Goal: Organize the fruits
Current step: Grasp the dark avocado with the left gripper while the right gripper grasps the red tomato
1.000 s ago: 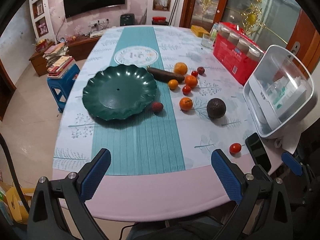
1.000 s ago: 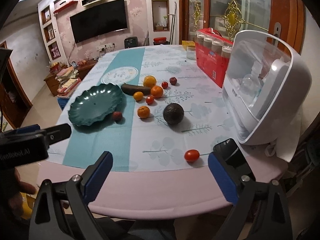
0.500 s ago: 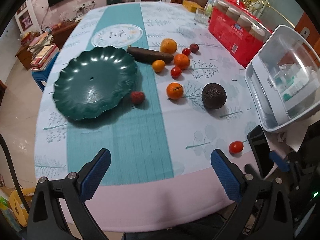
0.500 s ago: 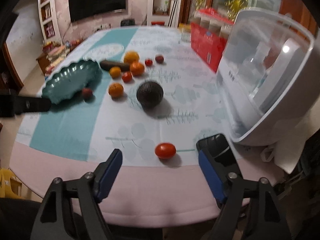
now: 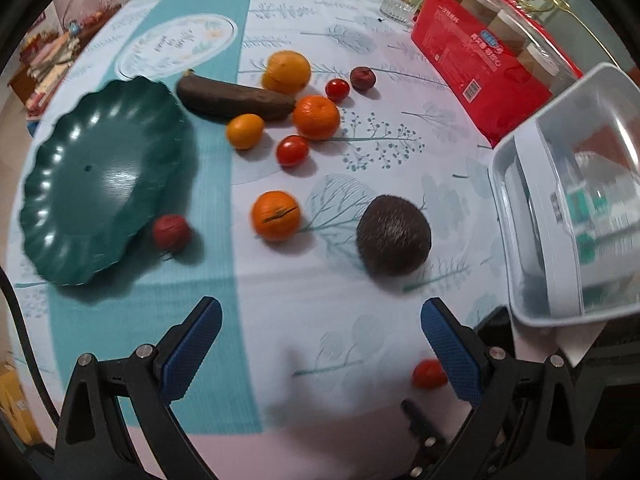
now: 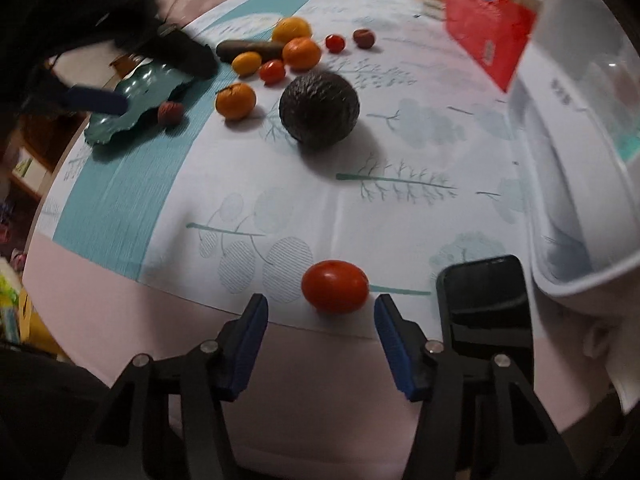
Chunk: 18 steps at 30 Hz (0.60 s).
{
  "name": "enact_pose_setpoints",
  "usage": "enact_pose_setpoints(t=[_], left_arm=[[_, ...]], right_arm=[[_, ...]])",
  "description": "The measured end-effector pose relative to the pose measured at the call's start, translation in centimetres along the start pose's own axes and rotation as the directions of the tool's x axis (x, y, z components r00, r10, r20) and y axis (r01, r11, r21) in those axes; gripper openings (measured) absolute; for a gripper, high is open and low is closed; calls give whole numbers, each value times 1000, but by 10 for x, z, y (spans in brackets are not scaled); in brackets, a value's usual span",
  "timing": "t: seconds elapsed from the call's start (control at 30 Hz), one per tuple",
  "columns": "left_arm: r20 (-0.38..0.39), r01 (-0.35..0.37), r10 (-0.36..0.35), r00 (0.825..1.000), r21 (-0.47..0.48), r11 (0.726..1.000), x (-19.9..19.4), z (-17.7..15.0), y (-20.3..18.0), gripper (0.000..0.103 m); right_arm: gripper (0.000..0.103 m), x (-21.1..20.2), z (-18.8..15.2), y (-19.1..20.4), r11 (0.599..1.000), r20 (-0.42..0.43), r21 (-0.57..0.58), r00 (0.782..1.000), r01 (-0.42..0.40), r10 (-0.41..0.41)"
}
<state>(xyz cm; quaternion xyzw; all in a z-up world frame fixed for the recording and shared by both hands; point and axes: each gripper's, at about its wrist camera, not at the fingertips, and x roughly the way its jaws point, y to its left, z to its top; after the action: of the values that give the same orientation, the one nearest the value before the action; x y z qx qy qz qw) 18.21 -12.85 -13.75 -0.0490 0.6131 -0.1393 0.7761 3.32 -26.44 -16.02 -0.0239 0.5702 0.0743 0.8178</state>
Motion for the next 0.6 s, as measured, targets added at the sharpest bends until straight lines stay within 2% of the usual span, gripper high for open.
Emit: enact_pose_setpoints(t=[0.13, 0.33, 0.6], left_arm=[[-39, 28, -30, 999, -41, 999, 25, 10, -6, 99], [-84, 49, -56, 995, -73, 996, 53, 15, -20, 99], [-94, 47, -56, 994, -94, 994, 70, 25, -33, 92]], right_arm=[[49, 12, 2, -12, 998, -28, -33, 998, -59, 58], [46, 13, 2, -17, 985, -19, -111, 992, -129, 127], [36, 13, 6, -26, 971, -10, -159, 983, -181, 182]])
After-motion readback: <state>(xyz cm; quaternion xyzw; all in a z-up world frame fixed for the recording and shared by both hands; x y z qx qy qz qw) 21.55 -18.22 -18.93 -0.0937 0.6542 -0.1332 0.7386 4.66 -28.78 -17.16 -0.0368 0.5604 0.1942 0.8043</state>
